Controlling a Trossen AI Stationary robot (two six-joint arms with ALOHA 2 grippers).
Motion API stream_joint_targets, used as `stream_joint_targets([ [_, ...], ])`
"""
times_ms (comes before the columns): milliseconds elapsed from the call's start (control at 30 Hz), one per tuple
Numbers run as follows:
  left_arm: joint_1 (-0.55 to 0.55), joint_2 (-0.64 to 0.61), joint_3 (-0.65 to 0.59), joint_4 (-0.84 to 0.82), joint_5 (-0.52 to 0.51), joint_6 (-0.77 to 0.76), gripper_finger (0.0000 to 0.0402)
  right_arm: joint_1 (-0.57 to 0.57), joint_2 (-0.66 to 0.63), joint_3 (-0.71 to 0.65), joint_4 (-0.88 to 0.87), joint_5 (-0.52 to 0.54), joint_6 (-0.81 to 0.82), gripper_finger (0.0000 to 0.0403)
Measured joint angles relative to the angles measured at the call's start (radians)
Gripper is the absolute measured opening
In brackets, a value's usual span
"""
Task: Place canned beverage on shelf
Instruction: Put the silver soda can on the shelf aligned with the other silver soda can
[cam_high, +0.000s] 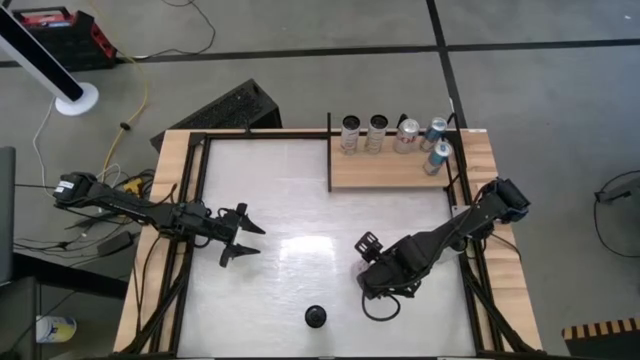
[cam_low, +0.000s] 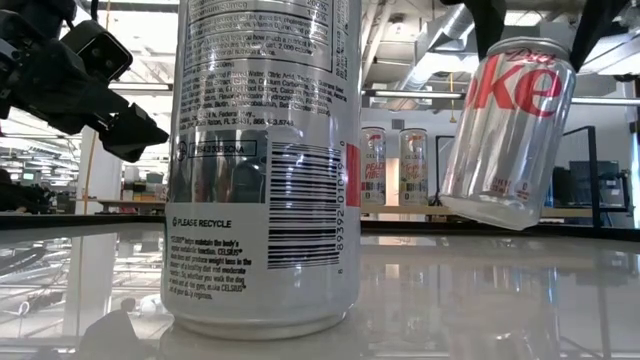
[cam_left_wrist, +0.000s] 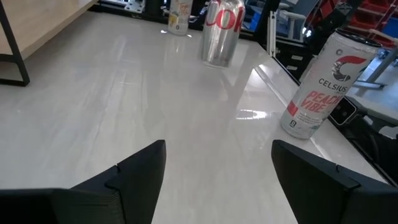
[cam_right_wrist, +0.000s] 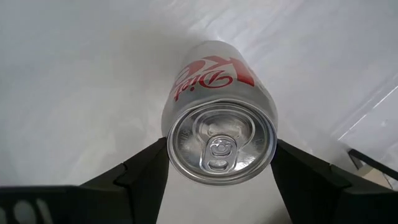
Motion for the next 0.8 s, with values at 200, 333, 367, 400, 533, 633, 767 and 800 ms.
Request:
stream_joint_targets([
  [200,0.0,0.0,0.0,0.0,0.002,0.0,0.0277,0.0,0.0,0.0,0.002,0.0,0.009,0.0287],
  [333,0.0,0.0,0.0,0.0,0.002,0.0,0.0277,0.0,0.0,0.0,0.021,0.0,0.016,0.0288],
  [367,0.0,0.0,0.0,0.0,0.002,0.0,0.0277,0.0,0.0,0.0,0.025,0.0,0.016,0.029],
  [400,0.0,0.0,0.0,0.0,0.002,0.0,0.0277,0.0,0.0,0.0,0.029,0.002,0.016,0.0295],
  [533,0.0,0.0,0.0,0.0,0.01,0.0,0.0277,0.001,-0.002,0.001,0.047,0.039,0.02,0.0328],
  [633,0.0,0.0,0.0,0.0,0.011,0.0,0.0277,0.001,-0.003,0.001,0.046,0.044,0.037,0.0354],
  [767,0.0,0.0,0.0,0.0,0.011,0.002,0.0277,-0.002,-0.003,0.001,0.046,0.034,0.074,0.0372],
  [800,0.0,0.0,0.0,0.001,0.011,0.002,0.0277,-0.002,-0.003,0.001,0.045,0.034,0.078,0.0373],
])
